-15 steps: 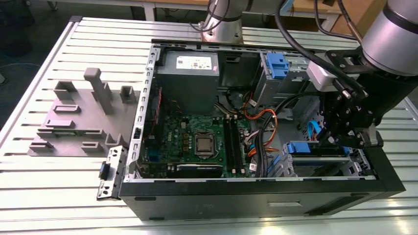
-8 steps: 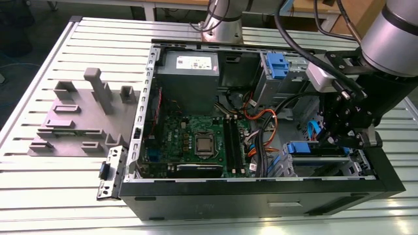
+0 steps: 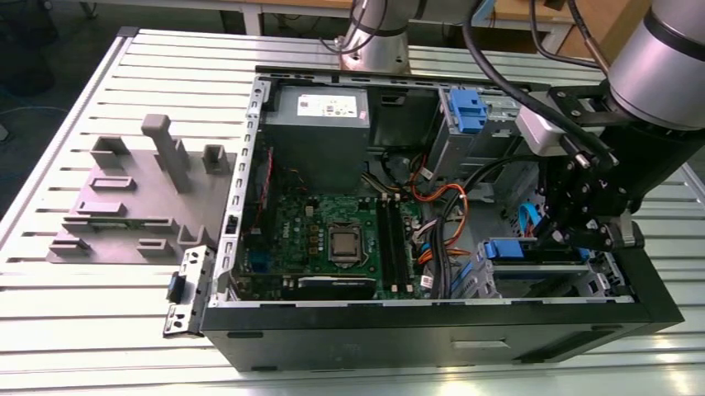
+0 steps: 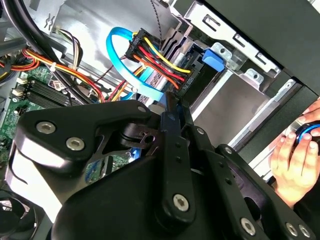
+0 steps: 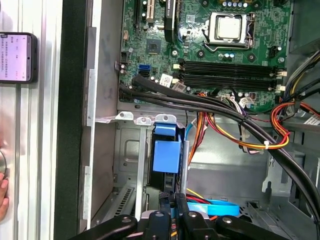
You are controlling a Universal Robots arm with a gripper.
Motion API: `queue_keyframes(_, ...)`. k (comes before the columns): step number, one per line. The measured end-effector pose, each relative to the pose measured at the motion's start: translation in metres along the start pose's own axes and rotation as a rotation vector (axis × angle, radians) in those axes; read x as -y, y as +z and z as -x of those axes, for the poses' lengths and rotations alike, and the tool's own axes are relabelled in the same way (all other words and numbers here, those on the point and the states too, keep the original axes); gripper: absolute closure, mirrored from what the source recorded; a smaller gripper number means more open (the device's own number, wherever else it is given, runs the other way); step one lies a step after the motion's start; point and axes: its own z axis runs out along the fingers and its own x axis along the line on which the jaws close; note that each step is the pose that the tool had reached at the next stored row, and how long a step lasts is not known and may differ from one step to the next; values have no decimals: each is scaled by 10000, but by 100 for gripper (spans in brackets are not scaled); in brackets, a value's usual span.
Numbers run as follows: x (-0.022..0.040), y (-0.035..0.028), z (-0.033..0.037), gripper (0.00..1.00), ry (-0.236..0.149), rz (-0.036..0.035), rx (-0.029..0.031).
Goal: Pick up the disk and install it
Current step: 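Insert the second disk wire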
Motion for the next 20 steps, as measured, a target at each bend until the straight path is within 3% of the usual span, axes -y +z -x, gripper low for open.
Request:
queue_keyframes(11,-1,9,-4,84,8,-6,143)
queue_keyframes(20,-2,24,-8,84,9,-8,182)
